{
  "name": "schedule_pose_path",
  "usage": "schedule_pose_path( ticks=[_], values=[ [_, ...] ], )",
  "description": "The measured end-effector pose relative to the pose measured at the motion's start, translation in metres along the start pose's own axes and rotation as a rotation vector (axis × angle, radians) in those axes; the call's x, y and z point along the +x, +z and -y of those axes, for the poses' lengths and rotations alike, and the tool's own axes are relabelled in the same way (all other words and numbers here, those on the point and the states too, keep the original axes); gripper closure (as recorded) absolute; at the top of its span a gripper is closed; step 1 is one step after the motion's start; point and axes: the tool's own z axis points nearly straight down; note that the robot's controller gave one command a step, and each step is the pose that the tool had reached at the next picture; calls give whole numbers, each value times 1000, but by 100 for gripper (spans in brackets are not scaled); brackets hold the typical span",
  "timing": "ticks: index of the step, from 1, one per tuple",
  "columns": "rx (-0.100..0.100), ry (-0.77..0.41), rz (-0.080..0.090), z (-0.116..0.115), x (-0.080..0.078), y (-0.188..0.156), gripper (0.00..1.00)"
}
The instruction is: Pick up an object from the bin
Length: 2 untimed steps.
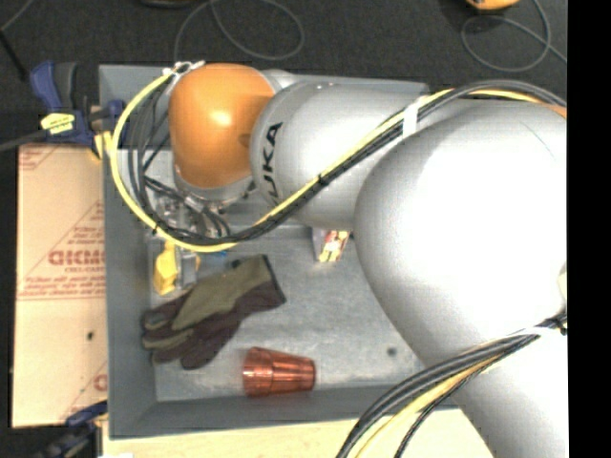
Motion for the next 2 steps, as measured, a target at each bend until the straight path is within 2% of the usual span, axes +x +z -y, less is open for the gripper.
schedule_pose_path(
  ticks=[1, 2],
  values=[
    [0, -205, 2, 2, -3, 42, 0],
    [-2, -111, 4, -1, -5, 46, 100]
  ],
)
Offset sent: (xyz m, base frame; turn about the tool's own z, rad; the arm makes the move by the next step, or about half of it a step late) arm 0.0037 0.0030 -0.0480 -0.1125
